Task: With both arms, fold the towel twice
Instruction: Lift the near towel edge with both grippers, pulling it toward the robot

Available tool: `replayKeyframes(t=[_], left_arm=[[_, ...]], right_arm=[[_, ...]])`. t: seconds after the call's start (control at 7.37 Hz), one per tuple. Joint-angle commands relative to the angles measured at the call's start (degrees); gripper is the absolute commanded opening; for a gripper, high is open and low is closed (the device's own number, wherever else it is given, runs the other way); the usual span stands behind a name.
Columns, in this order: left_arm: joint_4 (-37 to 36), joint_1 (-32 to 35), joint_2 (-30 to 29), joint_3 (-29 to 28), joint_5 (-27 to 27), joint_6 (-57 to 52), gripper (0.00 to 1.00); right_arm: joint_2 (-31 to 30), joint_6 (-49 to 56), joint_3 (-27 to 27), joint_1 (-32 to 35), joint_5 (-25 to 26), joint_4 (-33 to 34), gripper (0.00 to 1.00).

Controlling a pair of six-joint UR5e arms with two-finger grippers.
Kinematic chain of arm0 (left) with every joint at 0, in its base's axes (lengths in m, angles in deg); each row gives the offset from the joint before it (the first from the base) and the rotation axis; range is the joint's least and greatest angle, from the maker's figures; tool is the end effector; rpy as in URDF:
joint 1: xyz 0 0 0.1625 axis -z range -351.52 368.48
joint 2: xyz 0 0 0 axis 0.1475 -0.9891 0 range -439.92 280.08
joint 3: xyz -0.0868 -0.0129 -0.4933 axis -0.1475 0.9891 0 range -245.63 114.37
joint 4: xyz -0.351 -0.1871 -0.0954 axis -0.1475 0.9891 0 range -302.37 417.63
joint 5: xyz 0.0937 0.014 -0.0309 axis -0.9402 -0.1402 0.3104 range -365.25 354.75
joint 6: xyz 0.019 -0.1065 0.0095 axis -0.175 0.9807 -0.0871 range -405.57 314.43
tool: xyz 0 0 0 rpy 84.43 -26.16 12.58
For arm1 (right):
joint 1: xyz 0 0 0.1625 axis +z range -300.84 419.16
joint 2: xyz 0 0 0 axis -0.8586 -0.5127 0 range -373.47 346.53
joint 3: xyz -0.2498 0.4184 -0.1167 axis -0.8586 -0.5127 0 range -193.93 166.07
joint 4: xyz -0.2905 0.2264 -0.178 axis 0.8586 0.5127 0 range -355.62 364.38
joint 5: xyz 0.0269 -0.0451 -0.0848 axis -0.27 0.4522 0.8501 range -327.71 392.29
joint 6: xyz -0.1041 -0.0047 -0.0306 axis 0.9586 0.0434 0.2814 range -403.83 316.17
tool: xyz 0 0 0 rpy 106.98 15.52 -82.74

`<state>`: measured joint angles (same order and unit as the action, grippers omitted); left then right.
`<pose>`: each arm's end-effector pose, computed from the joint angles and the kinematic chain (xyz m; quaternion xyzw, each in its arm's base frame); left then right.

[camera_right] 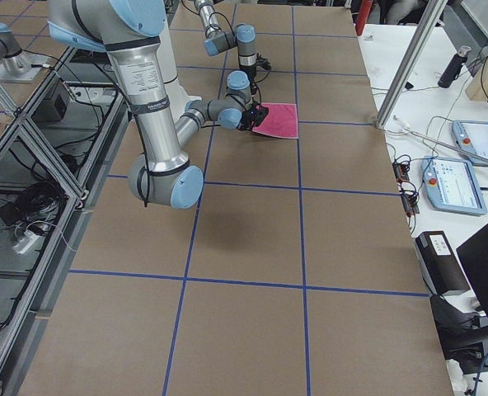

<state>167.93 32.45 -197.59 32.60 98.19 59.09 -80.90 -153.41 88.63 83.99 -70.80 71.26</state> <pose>0.5859 -0.3786 0.3554 -0.0650 0.4746 -0.2378 0.8450 -0.5452 -0.3721 0.3735 -0.0774 -0.4876 0.2766 0.8244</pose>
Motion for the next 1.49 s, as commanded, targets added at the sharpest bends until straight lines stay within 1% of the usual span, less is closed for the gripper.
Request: replayKeyframes(t=[0.0,0.41,0.54,0.68,0.81,1.09,1.22,1.36], left_arm=[[0.0,-0.1,-0.2,-0.2,0.0,0.0,0.28],[0.0,-0.2,-0.3,-0.2,0.0,0.0,0.25],[-0.1,-0.5,-0.2,-0.2,0.0,0.0,0.20],[-0.1,-0.6,-0.2,-0.2,0.0,0.0,0.06],[-0.2,-0.6,-0.2,-0.2,0.1,0.0,0.00],[-0.3,-0.7,0.0,0.5,1.5,-0.1,0.00],[-0.3,-0.6,0.3,1.3,4.1,0.0,0.00],[0.0,-0.5,0.2,2.0,4.2,0.0,0.00]], right_arm=[[-0.1,0.0,0.0,0.0,0.0,0.0,0.00],[-0.1,0.1,0.0,0.0,0.0,0.0,0.00],[-0.1,0.1,-0.1,0.0,0.0,0.0,0.00],[-0.1,0.1,0.0,0.0,0.0,0.0,0.00],[-0.1,0.1,0.0,0.0,0.0,0.0,0.00],[-0.2,0.1,0.2,0.0,-0.1,0.0,0.00],[-1.2,0.0,1.2,0.0,-0.3,0.0,0.00],[-2.3,0.0,2.9,0.0,-0.4,0.0,0.00]])
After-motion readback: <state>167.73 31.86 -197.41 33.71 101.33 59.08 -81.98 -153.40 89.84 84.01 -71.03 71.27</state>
